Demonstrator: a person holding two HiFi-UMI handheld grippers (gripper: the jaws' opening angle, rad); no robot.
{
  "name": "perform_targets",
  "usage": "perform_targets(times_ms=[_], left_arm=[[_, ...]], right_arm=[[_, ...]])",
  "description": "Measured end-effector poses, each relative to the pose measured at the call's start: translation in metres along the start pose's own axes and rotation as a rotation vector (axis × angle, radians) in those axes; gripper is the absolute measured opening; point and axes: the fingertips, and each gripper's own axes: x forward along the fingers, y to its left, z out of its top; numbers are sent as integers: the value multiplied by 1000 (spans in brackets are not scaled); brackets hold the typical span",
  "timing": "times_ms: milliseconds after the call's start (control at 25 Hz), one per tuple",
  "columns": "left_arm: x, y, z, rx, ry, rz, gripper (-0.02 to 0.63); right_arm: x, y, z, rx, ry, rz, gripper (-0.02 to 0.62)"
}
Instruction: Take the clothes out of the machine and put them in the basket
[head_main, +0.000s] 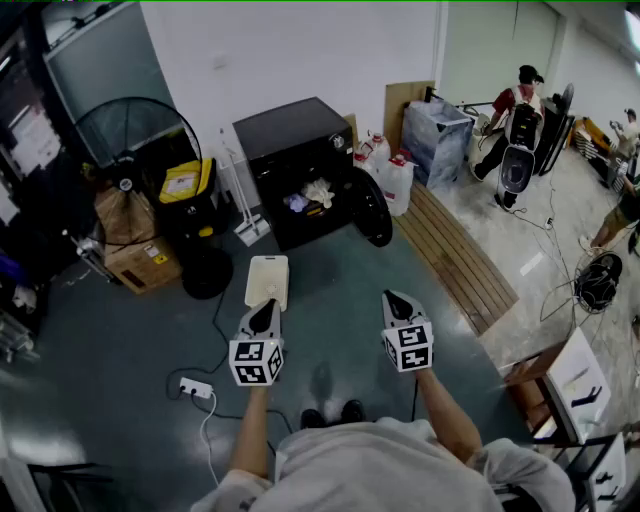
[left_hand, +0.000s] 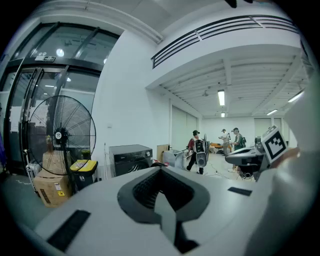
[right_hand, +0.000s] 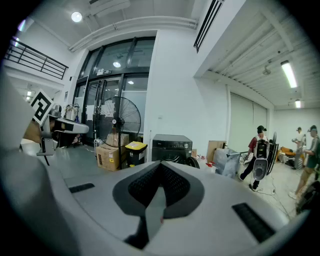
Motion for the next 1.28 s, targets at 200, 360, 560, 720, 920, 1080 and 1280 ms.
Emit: perform_targets(times_ms=[200,360,560,720,920,1080,1280], left_arm=[[6,-2,4,0,-7,0,17],[9,-4,3,1,-7,6,17],[15,-5,4,1,-6,15,18],[21,-5,5,-1,-6,25,18],[30,-4,2,-5,-5,36,18],[40,-3,1,-11,3,39,17],[57,-3,-1,-15,10,30,18]], right_arm=[[4,-5,0,-3,-3,-3,23],[7,-9,-3,-4,0,2,23],[13,-13,-4,-8,4,13,23],[17,-18,-4,-8,-4,21,23],[26,-25,-7,-15,-5,28,23],[33,-35,-7,-20,9,28,23],[44,-40,-9,-29,23,36,23]])
